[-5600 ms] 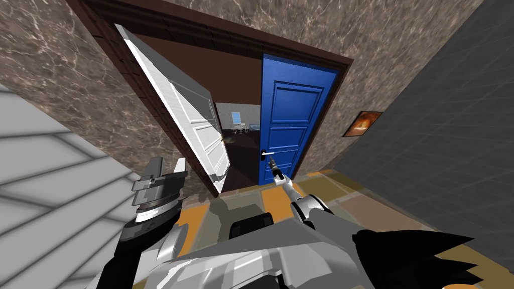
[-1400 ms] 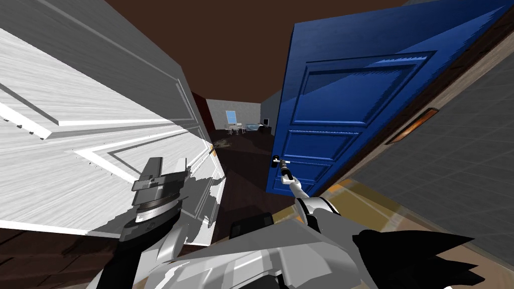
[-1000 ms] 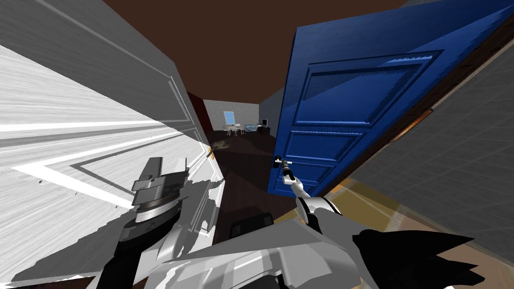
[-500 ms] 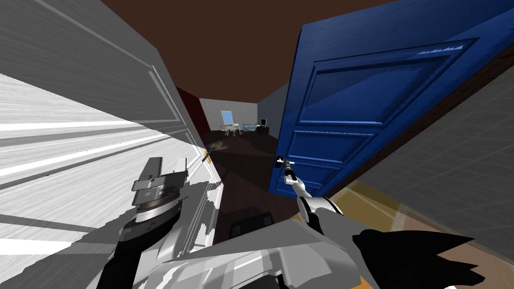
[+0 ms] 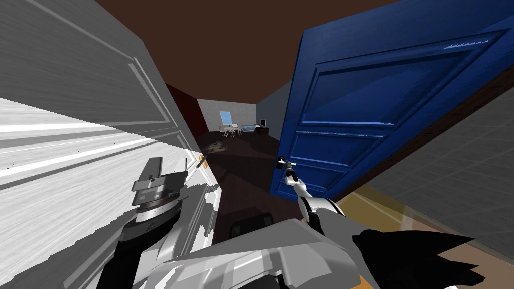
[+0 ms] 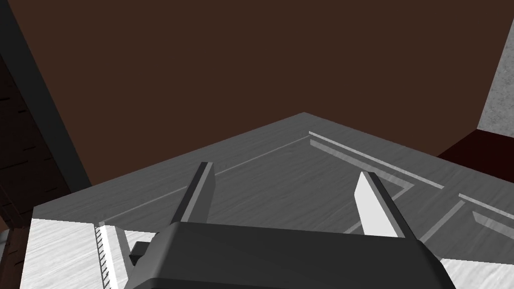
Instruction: Push the door open
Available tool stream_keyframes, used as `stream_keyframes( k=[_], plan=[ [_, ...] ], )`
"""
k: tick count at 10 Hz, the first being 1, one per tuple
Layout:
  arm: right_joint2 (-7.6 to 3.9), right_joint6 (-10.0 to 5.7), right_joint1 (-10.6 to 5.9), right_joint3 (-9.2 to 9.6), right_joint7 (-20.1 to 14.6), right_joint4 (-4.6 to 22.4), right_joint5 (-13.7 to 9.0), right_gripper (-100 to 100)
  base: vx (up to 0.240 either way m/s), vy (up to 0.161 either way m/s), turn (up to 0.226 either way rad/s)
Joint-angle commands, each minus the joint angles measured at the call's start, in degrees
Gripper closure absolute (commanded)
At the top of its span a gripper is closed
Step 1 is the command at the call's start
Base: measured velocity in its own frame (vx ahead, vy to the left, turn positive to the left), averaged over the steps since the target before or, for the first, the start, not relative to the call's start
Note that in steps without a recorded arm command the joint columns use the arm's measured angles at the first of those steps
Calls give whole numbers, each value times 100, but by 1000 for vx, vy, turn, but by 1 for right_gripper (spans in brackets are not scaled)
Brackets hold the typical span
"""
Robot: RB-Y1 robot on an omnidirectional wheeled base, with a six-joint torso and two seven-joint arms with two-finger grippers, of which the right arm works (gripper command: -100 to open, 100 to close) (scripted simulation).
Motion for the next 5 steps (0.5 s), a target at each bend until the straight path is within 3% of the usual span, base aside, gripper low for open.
stream_keyframes(
  k=[1, 5],
  plan=[
    [-66, 7, 38, -112, 33, -59, -42, 100, 213, 36, -52],
    [-119, -8, 73, -248, 84, -22, -93, 100, 159, -1, -38]
  ],
)
